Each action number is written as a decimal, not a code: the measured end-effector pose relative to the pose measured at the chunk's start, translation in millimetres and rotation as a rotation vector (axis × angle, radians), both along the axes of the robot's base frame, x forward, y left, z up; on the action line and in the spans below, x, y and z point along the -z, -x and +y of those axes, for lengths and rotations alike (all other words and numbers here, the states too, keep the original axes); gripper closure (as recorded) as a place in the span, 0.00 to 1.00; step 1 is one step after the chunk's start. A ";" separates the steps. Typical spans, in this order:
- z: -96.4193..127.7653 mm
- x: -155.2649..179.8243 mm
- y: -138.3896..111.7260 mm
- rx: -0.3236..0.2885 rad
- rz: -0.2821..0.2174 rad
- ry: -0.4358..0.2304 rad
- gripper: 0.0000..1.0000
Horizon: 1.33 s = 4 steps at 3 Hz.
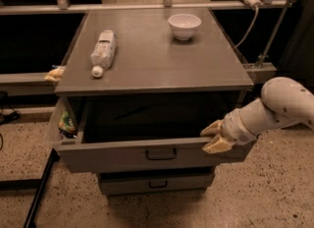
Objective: Open top drawer
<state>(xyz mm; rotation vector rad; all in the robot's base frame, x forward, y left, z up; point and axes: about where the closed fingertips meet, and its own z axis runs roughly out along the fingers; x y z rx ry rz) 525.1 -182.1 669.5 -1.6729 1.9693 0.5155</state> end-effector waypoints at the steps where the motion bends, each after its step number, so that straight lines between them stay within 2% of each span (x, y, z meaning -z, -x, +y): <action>1: 0.2 0.1 0.0 0.000 0.000 0.000 1.00; 2: 0.2 0.1 0.0 0.000 0.000 0.000 0.81; 4: 0.2 0.1 0.0 0.000 0.000 0.000 0.35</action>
Offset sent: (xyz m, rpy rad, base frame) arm 0.0000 0.0001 -0.0001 0.0000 0.0000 0.0000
